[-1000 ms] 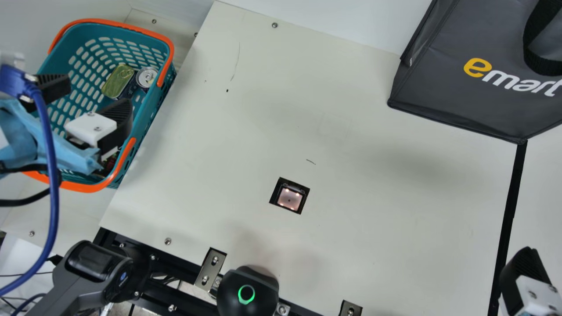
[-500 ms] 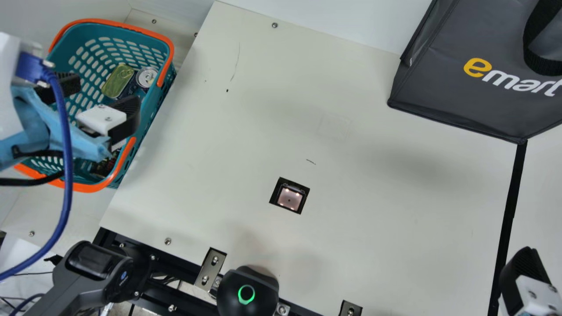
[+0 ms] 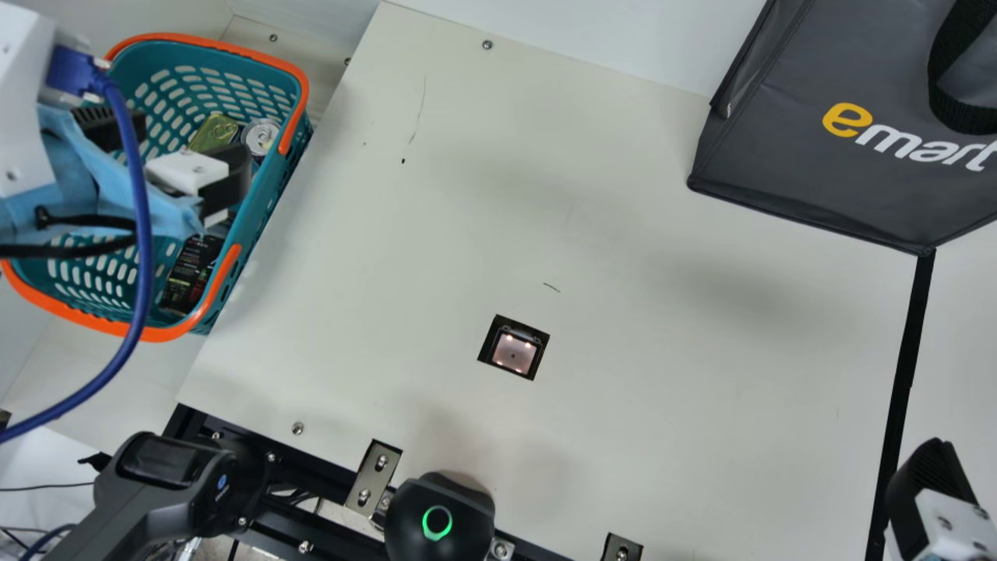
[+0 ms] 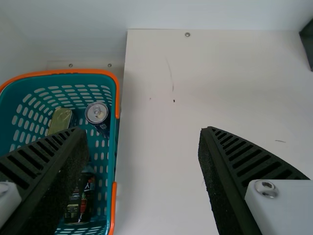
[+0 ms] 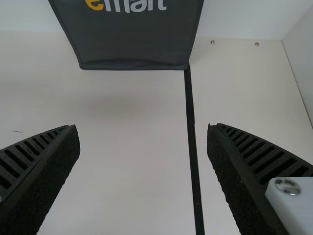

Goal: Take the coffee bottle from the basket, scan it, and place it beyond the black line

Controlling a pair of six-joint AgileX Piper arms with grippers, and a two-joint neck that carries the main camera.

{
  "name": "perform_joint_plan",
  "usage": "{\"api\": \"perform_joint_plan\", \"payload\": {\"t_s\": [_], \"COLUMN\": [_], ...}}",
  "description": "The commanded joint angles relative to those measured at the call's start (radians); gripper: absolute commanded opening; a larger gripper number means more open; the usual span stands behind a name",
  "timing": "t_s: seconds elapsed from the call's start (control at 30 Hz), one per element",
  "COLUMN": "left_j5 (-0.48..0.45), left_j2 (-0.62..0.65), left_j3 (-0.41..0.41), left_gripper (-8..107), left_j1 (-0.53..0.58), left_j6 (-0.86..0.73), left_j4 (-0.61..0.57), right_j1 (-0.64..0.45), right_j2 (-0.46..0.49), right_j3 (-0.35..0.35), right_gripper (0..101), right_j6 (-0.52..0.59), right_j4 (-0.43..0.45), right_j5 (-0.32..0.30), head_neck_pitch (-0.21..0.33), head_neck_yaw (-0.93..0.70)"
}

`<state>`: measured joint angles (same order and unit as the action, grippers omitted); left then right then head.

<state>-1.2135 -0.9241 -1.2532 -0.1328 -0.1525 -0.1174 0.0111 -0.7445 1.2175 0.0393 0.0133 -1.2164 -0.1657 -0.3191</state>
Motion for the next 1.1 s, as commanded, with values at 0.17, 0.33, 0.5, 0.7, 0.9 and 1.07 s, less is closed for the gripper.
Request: {"api": "perform_joint_plan", "payload": {"t_s": [0.17, 0.33, 0.5, 0.7, 0.9, 1.07], "left_j5": [0.031, 0.059, 0.09, 0.119, 0.148, 0.174], "left_j2": [-0.064, -0.113, -0.152, -0.187, -0.221, -0.251], "left_j3": [-0.012, -0.024, -0.028, -0.023, -0.014, -0.007], "left_gripper": [90, 90, 90, 90, 90, 90], "left_j1": [-0.118, -0.197, -0.262, -0.33, -0.394, -0.447], "left_j6": [-0.099, -0.159, -0.207, -0.252, -0.284, -0.321], "left_j4": [-0.042, -0.07, -0.082, -0.095, -0.107, -0.121], "right_j1": [0.0, 0.0, 0.0, 0.0, 0.0, 0.0], "right_j2": [0.0, 0.0, 0.0, 0.0, 0.0, 0.0], "right_j3": [0.0, 0.0, 0.0, 0.0, 0.0, 0.0], "right_gripper": [91, 91, 91, 91, 91, 91], "right_j6": [0.0, 0.0, 0.0, 0.0, 0.0, 0.0], "right_j4": [0.0, 0.0, 0.0, 0.0, 0.0, 0.0], "right_j5": [0.001, 0.001, 0.001, 0.001, 0.001, 0.001], "head_neck_pitch": [0.027, 0.027, 0.027, 0.027, 0.027, 0.027], "head_neck_yaw": [-0.002, -0.002, -0.002, -0.002, -0.002, -0.002]}}
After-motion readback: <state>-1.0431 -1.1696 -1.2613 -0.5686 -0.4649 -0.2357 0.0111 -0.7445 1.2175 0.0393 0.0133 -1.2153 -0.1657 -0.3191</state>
